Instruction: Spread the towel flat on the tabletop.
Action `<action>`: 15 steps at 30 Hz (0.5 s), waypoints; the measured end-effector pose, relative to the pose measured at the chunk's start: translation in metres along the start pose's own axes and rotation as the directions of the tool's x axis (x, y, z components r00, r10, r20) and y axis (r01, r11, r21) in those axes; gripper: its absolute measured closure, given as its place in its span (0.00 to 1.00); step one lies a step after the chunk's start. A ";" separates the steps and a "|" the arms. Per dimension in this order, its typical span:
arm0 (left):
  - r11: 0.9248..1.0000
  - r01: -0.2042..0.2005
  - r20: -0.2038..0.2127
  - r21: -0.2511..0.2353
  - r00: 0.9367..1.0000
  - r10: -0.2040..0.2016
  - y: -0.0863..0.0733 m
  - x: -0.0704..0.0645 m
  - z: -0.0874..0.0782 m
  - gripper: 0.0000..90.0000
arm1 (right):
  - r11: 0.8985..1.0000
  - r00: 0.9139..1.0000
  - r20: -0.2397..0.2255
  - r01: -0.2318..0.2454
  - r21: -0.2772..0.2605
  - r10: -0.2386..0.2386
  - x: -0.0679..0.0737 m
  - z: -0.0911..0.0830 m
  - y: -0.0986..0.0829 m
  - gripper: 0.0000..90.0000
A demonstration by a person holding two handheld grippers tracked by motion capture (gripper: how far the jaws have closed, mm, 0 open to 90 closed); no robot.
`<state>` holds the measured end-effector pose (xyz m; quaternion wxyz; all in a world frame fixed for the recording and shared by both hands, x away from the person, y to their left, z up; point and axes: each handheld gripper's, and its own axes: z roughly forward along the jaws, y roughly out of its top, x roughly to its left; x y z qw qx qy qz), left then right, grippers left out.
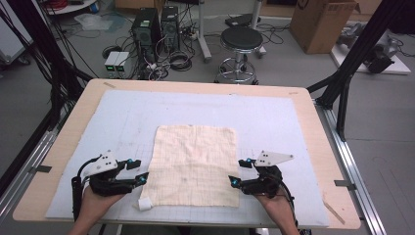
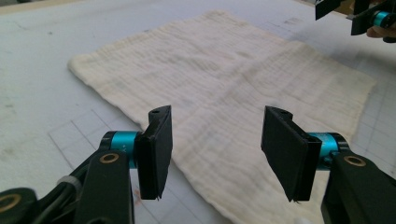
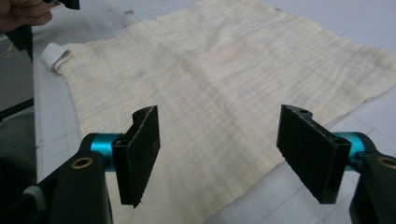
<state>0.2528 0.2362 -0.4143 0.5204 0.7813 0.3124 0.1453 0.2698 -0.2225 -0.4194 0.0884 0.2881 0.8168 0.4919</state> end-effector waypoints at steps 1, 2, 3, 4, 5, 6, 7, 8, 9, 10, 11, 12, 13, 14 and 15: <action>1.000 0.002 -0.007 -0.006 1.000 -0.002 0.002 0.002 0.001 0.48 | 1.000 1.000 0.004 -0.003 -0.002 0.003 -0.001 0.000 0.001 0.32; 1.000 0.005 -0.009 -0.010 1.000 -0.005 0.004 0.004 0.002 0.48 | 1.000 1.000 0.009 0.000 -0.001 0.000 -0.003 0.001 0.002 0.31; 1.000 0.007 -0.015 -0.014 1.000 -0.007 0.006 0.006 0.003 0.48 | 1.000 1.000 0.017 -0.003 0.002 0.003 -0.005 0.002 0.003 0.31; 1.000 0.008 -0.020 -0.016 1.000 -0.008 0.007 0.008 0.004 0.48 | 1.000 1.000 0.018 -0.001 0.001 0.001 -0.007 0.003 0.004 0.31; 1.000 0.012 -0.021 -0.016 1.000 -0.012 0.008 0.009 0.005 0.48 | 1.000 1.000 0.021 -0.005 -0.001 0.005 -0.010 0.004 0.006 0.31; 1.000 0.010 -0.024 -0.013 1.000 -0.010 0.009 0.011 0.006 0.48 | 1.000 1.000 0.021 -0.008 -0.002 0.008 -0.010 0.004 0.006 0.31; 1.000 0.013 -0.031 -0.013 0.999 -0.013 0.010 0.012 0.007 0.47 | 1.000 1.000 0.024 -0.010 -0.002 0.010 -0.011 0.005 0.007 0.31; 1.000 0.010 -0.040 -0.012 0.999 -0.011 0.010 0.013 0.007 0.47 | 1.000 1.000 0.027 -0.004 -0.004 0.005 -0.013 0.006 0.008 0.31; 1.000 0.010 -0.047 -0.012 0.999 -0.011 0.010 0.014 0.008 0.46 | 1.000 0.999 0.032 -0.002 -0.006 0.003 -0.014 0.006 0.008 0.31; 1.000 0.011 -0.050 -0.012 0.999 -0.011 0.010 0.015 0.008 0.46 | 1.000 0.999 0.034 -0.002 -0.007 0.003 -0.014 0.007 0.009 0.31; 1.000 0.009 -0.054 -0.006 0.998 -0.010 0.010 0.015 0.008 0.45 | 1.000 0.999 0.035 -0.001 -0.005 0.001 -0.015 0.008 0.009 0.31; 1.000 0.010 -0.056 -0.004 0.998 -0.010 0.010 0.015 0.008 0.45 | 1.000 0.999 0.036 -0.004 -0.003 0.004 -0.015 0.009 0.010 0.31; 1.000 0.005 -0.059 -0.002 0.998 -0.005 0.010 0.016 0.008 0.44 | 1.000 0.999 0.036 0.001 -0.006 0.000 -0.016 0.009 0.010 0.31; 1.000 0.005 -0.059 -0.004 0.998 -0.005 0.010 0.015 0.008 0.44 | 1.000 0.999 0.039 -0.003 -0.005 0.003 -0.016 0.010 0.010 0.31; 1.000 0.003 -0.059 -0.002 0.998 -0.003 0.010 0.015 0.008 0.44 | 1.000 0.999 0.038 0.001 -0.006 -0.001 -0.017 0.010 0.010 0.31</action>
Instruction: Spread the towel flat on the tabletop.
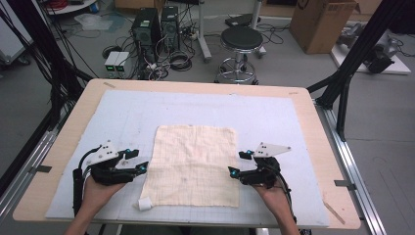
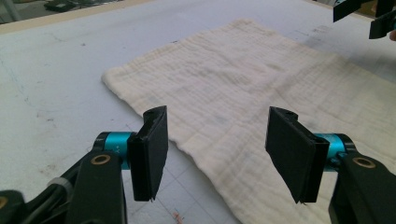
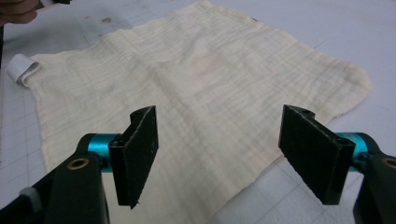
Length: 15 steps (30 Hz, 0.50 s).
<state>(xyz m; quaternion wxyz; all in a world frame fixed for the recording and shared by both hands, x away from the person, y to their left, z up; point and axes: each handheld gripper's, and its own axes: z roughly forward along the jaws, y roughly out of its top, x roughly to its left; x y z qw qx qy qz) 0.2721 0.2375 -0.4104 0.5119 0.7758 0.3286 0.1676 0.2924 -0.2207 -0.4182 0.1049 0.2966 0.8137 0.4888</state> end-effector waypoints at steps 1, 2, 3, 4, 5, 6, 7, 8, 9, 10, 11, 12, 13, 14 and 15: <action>1.000 0.000 -0.001 -0.001 1.000 0.000 0.000 -0.001 0.000 0.44 | 1.000 1.000 -0.001 0.002 -0.001 -0.002 0.000 0.000 0.000 0.31; 1.000 -0.001 0.001 -0.001 1.000 0.001 0.000 -0.001 0.000 0.44 | 1.000 1.000 0.001 -0.002 0.001 0.002 -0.001 0.001 0.001 0.31; 1.000 -0.002 0.002 0.000 1.000 0.002 0.000 -0.001 0.000 0.44 | 1.000 1.000 0.001 -0.003 0.003 0.003 -0.001 0.001 0.001 0.31; 1.000 0.001 0.001 0.000 1.000 -0.001 0.001 -0.001 0.000 0.44 | 1.000 1.000 0.000 0.002 0.003 -0.002 -0.001 0.002 0.002 0.31; 1.000 -0.001 0.002 0.001 1.000 0.001 0.002 -0.001 -0.001 0.44 | 1.000 1.000 -0.002 0.006 0.003 -0.006 0.000 0.002 0.003 0.31; 1.000 0.002 0.002 -0.005 1.000 -0.002 0.002 -0.001 -0.001 0.44 | 1.000 1.000 -0.003 0.010 0.001 -0.010 0.000 0.002 0.003 0.31; 1.000 0.002 0.002 -0.005 1.000 -0.002 0.003 -0.002 -0.001 0.44 | 1.000 1.000 -0.005 0.012 0.001 -0.012 0.001 0.002 0.004 0.31; 1.000 0.004 0.001 -0.006 1.000 -0.004 0.003 -0.002 -0.001 0.43 | 1.000 1.000 -0.005 0.016 -0.004 -0.016 0.002 0.002 0.005 0.31; 1.000 0.006 0.001 -0.007 1.000 -0.006 0.004 -0.002 -0.001 0.42 | 1.000 1.000 -0.008 0.016 0.001 -0.016 0.002 0.002 0.005 0.31; 1.000 0.007 0.003 -0.009 1.000 -0.007 0.004 -0.002 -0.001 0.41 | 1.000 1.000 -0.006 0.022 0.001 -0.022 0.003 0.002 0.006 0.31; 1.000 0.004 0.000 -0.005 1.000 -0.004 0.004 -0.002 -0.001 0.41 | 1.000 1.000 -0.006 0.025 0.000 -0.025 0.003 0.002 0.006 0.31; 1.000 -0.001 -0.003 -0.001 1.000 0.001 0.004 -0.002 -0.001 0.41 | 1.000 1.000 -0.007 0.022 0.000 -0.022 0.002 0.003 0.006 0.31; 1.000 -0.001 -0.003 0.003 1.000 0.001 0.004 -0.002 -0.001 0.41 | 1.000 1.000 -0.008 0.020 0.006 -0.020 0.003 0.003 0.006 0.31; 1.000 0.000 -0.003 0.004 1.000 0.000 0.004 -0.002 -0.001 0.41 | 1.000 1.000 -0.004 0.022 0.006 -0.022 0.002 0.003 0.005 0.31; 1.000 0.002 -0.002 -0.001 1.000 -0.002 0.004 -0.003 -0.001 0.41 | 1.000 1.000 -0.005 0.020 0.009 -0.020 0.002 0.003 0.005 0.31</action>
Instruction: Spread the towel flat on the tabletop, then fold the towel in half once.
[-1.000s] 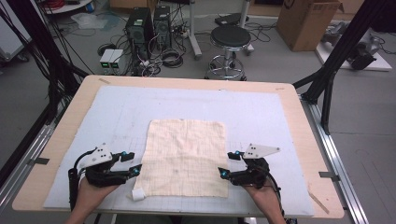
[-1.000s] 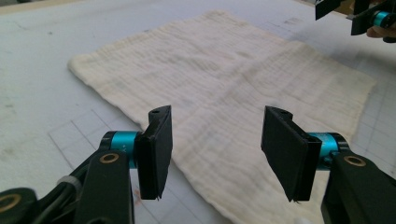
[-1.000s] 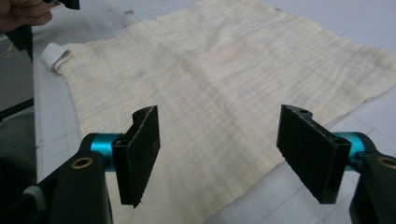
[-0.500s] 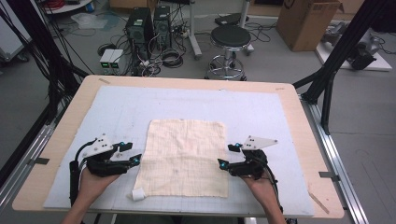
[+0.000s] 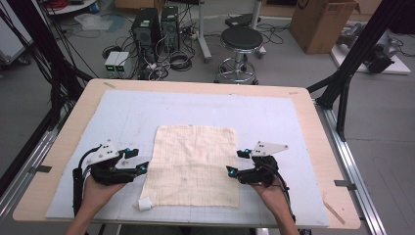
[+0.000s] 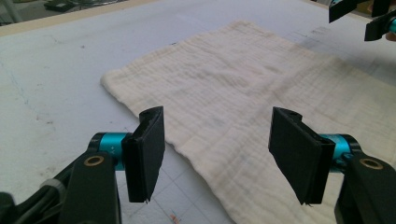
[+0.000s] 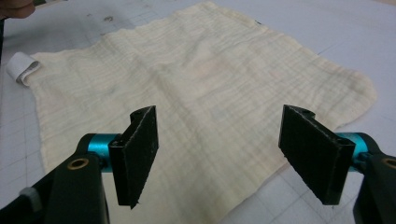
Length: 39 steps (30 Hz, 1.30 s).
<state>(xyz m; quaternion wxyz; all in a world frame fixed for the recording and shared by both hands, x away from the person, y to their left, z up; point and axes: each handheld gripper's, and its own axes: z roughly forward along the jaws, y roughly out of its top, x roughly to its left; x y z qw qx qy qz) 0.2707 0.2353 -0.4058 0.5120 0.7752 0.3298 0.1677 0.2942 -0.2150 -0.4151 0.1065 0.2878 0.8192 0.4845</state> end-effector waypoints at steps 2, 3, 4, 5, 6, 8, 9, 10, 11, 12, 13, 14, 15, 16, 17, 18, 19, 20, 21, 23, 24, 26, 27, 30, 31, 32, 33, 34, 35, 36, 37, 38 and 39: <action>1.000 -0.002 0.005 0.002 1.000 0.002 0.000 -0.001 0.000 0.41 | 1.000 1.000 0.007 0.002 0.007 -0.002 0.000 0.001 0.000 0.31; 1.000 -0.009 0.005 0.005 1.000 0.009 0.000 -0.001 0.000 0.41 | 1.000 1.000 0.011 0.003 0.016 -0.003 0.000 0.001 -0.001 0.31; 1.000 -0.012 0.007 0.006 1.000 0.012 0.000 -0.002 0.000 0.41 | 1.000 1.000 0.014 0.007 0.023 -0.008 0.000 0.002 -0.001 0.31; 1.000 -0.017 0.006 0.010 1.000 0.017 0.000 -0.002 0.000 0.41 | 0.999 1.000 0.017 0.006 0.035 -0.006 0.000 0.002 -0.002 0.31; 1.000 -0.019 0.007 0.010 1.000 0.019 0.000 -0.002 0.000 0.41 | 0.999 1.000 0.017 0.004 0.040 -0.004 0.001 0.003 -0.002 0.31; 1.000 -0.014 0.006 0.008 1.000 0.014 0.000 -0.001 0.001 0.40 | 0.999 1.000 0.015 0.011 0.044 -0.012 0.002 0.004 -0.002 0.31; 1.000 -0.014 0.004 0.011 1.000 0.014 0.000 0.000 0.001 0.40 | 0.999 1.000 0.011 0.019 0.042 -0.019 0.002 0.005 -0.001 0.31; 1.000 -0.008 0.004 0.012 1.000 0.008 0.000 0.000 0.001 0.40 | 0.999 1.000 0.007 0.024 0.041 -0.025 0.002 0.006 -0.001 0.31; 1.000 -0.006 0.005 0.014 1.000 0.006 0.001 0.001 0.001 0.40 | 0.999 1.000 0.000 0.022 0.038 -0.022 0.002 0.006 -0.001 0.31; 1.000 -0.005 0.000 0.018 1.000 0.005 0.001 0.001 0.002 0.40 | 0.999 1.000 -0.003 0.025 0.033 -0.025 0.002 0.005 0.000 0.31; 1.000 -0.004 -0.001 0.024 1.000 0.004 0.001 0.002 0.002 0.40 | 0.999 1.000 -0.006 0.019 0.033 -0.018 0.002 0.005 0.000 0.31; 1.000 -0.003 -0.006 0.025 1.000 0.003 0.001 0.003 0.003 0.40 | 0.999 1.000 -0.007 0.023 0.030 -0.022 0.000 0.005 0.001 0.31; 1.000 0.004 -0.011 0.028 1.000 -0.003 0.002 0.005 0.004 0.40 | 0.999 1.000 -0.007 0.020 0.025 -0.020 -0.003 0.005 0.002 0.31; 1.000 0.010 -0.013 0.027 1.000 -0.009 0.003 0.007 0.004 0.41 | 1.000 1.000 -0.008 0.013 0.018 -0.013 -0.005 0.004 0.003 0.31; 1.000 0.016 -0.014 0.026 1.000 -0.015 0.003 0.009 0.005 0.41 | 1.000 1.000 -0.002 0.010 0.011 -0.010 -0.008 0.004 0.005 0.31; 0.999 0.019 -0.017 0.029 1.000 -0.018 0.005 0.011 0.006 0.41 | 1.000 1.000 -0.002 0.001 0.012 -0.001 -0.010 0.004 0.007 0.31; 0.999 0.018 -0.021 0.035 1.000 -0.017 0.007 0.014 0.008 0.41 | 1.000 1.000 -0.003 -0.002 0.007 0.002 -0.013 0.004 0.010 0.31; 0.999 0.020 -0.024 0.037 1.000 -0.019 0.009 0.016 0.010 0.42 | 1.000 1.000 0.002 -0.004 0.006 0.003 -0.016 0.004 0.013 0.31; 0.999 0.026 -0.023 0.038 0.999 -0.025 0.011 0.018 0.012 0.42 | 1.000 1.000 0.003 -0.013 0.012 0.013 -0.019 0.004 0.015 0.31; 0.998 0.045 -0.024 0.038 0.999 -0.044 0.016 0.024 0.016 0.44 | 1.000 1.000 0.020 -0.010 0.008 0.010 -0.023 0.005 0.020 0.31; 0.998 0.052 -0.025 0.039 0.998 -0.051 0.018 0.026 0.019 0.45 | 1.000 0.999 0.030 -0.012 0.017 0.012 -0.025 0.006 0.022 0.31; 0.998 0.051 -0.033 0.042 0.998 -0.050 0.023 0.030 0.024 0.46 | 0.999 0.999 0.029 -0.023 0.023 0.023 -0.032 0.007 0.027 0.31; 0.998 0.051 -0.036 0.038 0.998 -0.049 0.026 0.032 0.027 0.46 | 0.999 0.999 0.033 -0.025 0.020 0.024 -0.034 0.008 0.029 0.31; 0.998 0.048 -0.041 0.049 0.998 -0.046 0.033 0.035 0.036 0.48 | 0.999 0.998 0.051 -0.033 0.016 0.032 -0.042 0.007 0.035 0.31; 0.998 0.040 -0.046 0.055 0.998 -0.037 0.035 0.036 0.038 0.48 | 0.999 0.998 0.062 -0.032 0.021 0.030 -0.045 0.007 0.038 0.31; 0.998 0.036 -0.050 0.061 0.998 -0.033 0.038 0.037 0.041 0.48 | 0.999 0.997 0.067 -0.039 0.027 0.037 -0.048 0.007 0.040 0.31; 0.997 0.039 -0.049 0.069 0.998 -0.036 0.041 0.039 0.044 0.48 | 0.999 0.996 0.072 -0.046 0.024 0.045 -0.052 0.008 0.041 0.31; 0.996 0.038 -0.051 0.077 0.998 -0.034 0.044 0.040 0.047 0.48 | 0.998 0.996 0.072 -0.058 0.022 0.056 -0.055 0.008 0.043 0.31; 0.997 0.034 -0.054 0.075 0.998 -0.030 0.046 0.042 0.049 0.48 | 0.998 0.996 0.070 -0.064 0.018 0.063 -0.059 0.009 0.045 0.31; 0.997 0.037 -0.051 0.075 0.998 -0.033 0.049 0.043 0.051 0.48 | 0.997 0.995 0.070 -0.072 0.021 0.070 -0.061 0.009 0.047 0.31; 0.996 0.038 -0.046 0.079 0.998 -0.035 0.051 0.045 0.052 0.48 | 0.997 0.995 0.074 -0.073 0.016 0.071 -0.063 0.010 0.049 0.31; 0.996 0.032 -0.052 0.081 0.998 -0.028 0.054 0.046 0.054 0.48 | 0.997 0.994 0.075 -0.077 0.011 0.076 -0.065 0.010 0.050 0.31; 0.996 0.029 -0.053 0.081 0.998 -0.025 0.056 0.047 0.056 0.48 | 0.997 0.994 0.076 -0.075 0.007 0.075 -0.067 0.011 0.052 0.31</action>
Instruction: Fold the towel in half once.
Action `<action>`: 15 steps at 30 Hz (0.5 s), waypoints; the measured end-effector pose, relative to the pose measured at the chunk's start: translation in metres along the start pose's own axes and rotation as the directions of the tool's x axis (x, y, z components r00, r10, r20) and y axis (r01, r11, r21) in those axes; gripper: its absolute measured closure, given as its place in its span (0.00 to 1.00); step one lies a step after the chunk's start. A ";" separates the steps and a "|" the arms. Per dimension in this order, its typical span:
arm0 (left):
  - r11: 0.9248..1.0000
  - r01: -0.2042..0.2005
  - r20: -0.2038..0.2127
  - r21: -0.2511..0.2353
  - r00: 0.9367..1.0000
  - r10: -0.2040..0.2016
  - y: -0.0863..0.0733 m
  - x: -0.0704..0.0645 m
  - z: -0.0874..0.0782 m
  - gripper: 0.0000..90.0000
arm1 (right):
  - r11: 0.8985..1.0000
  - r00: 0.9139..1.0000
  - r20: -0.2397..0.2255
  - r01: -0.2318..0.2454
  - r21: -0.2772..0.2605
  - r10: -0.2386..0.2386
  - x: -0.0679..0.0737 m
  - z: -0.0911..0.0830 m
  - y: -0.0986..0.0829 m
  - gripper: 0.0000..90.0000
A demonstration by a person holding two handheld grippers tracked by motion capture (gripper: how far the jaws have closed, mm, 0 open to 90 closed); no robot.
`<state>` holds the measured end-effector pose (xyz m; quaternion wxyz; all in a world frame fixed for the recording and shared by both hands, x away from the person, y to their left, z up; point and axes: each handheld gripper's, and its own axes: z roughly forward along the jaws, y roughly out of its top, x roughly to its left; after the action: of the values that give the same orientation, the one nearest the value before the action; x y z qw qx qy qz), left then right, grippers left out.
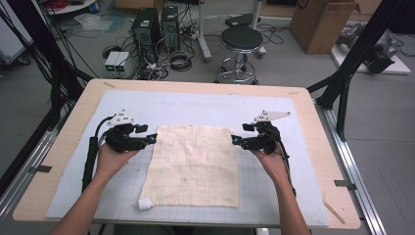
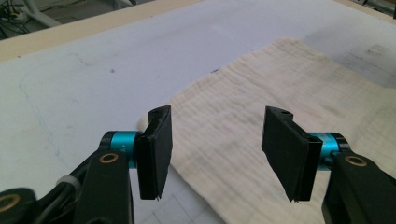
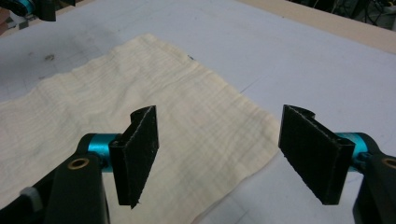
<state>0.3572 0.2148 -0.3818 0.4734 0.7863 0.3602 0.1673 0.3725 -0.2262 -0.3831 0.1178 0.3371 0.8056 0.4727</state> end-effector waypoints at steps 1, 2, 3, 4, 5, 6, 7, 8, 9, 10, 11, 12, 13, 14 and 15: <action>1.000 -0.001 0.001 -0.001 1.000 0.001 0.003 0.001 0.002 0.49 | 1.000 1.000 0.000 -0.004 0.001 0.004 -0.001 0.001 0.002 0.31; 1.000 -0.002 -0.004 -0.002 1.000 0.002 0.005 0.002 0.003 0.49 | 1.000 1.000 0.006 0.002 0.000 -0.002 -0.003 0.002 0.004 0.31; 1.000 -0.001 -0.008 -0.009 1.000 0.001 0.007 0.003 0.004 0.49 | 1.000 1.000 0.006 -0.006 0.004 0.006 -0.004 0.003 0.007 0.31; 1.000 0.000 -0.011 -0.017 1.000 0.000 0.009 0.005 0.005 0.50 | 1.000 1.000 0.007 -0.002 0.000 0.002 -0.006 0.004 0.010 0.32; 1.000 0.006 -0.017 -0.019 1.000 -0.007 0.010 0.007 0.006 0.50 | 1.000 1.000 0.012 0.001 -0.001 -0.001 -0.007 0.005 0.013 0.33; 1.000 0.016 -0.034 -0.021 0.999 -0.017 0.011 0.010 0.008 0.50 | 1.000 1.000 0.019 0.000 0.004 0.000 -0.008 0.006 0.016 0.33; 1.000 0.027 -0.038 -0.016 0.999 -0.028 0.012 0.012 0.010 0.50 | 1.000 1.000 0.024 0.000 0.007 0.000 -0.010 0.009 0.019 0.34; 0.999 0.041 -0.049 -0.023 0.998 -0.042 0.013 0.014 0.011 0.49 | 1.000 1.000 0.029 -0.003 0.013 0.003 -0.012 0.011 0.020 0.35; 0.998 0.057 -0.055 -0.039 0.997 -0.059 0.013 0.016 0.013 0.49 | 1.000 0.999 0.034 -0.003 0.021 0.003 -0.013 0.014 0.022 0.36; 0.997 0.059 -0.063 -0.047 0.996 -0.062 0.012 0.018 0.014 0.50 | 1.000 0.999 0.038 0.002 0.027 -0.003 -0.015 0.017 0.024 0.37; 0.996 0.067 -0.074 -0.057 0.995 -0.071 0.012 0.019 0.016 0.51 | 1.000 0.999 0.043 0.004 0.023 -0.005 -0.015 0.020 0.025 0.39; 0.996 0.069 -0.081 -0.054 0.994 -0.073 0.011 0.021 0.019 0.52 | 1.000 0.999 0.045 0.008 0.019 -0.009 -0.015 0.023 0.025 0.40; 0.996 0.075 -0.095 -0.040 0.992 -0.078 0.008 0.024 0.023 0.52 | 1.000 0.999 0.052 0.011 0.028 -0.012 -0.015 0.026 0.024 0.41; 0.996 0.087 -0.096 -0.028 0.991 -0.089 0.007 0.026 0.024 0.52 | 0.999 0.998 0.063 0.012 0.043 -0.015 -0.017 0.031 0.022 0.44; 0.993 0.115 -0.094 -0.023 0.989 -0.116 0.005 0.029 0.027 0.52 | 0.998 0.998 0.066 0.008 0.056 -0.011 -0.017 0.034 0.021 0.46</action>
<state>0.3954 0.2171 -0.3936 0.4714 0.7511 0.4257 0.1799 0.4120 -0.2074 -0.3851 0.1374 0.3521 0.8157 0.4379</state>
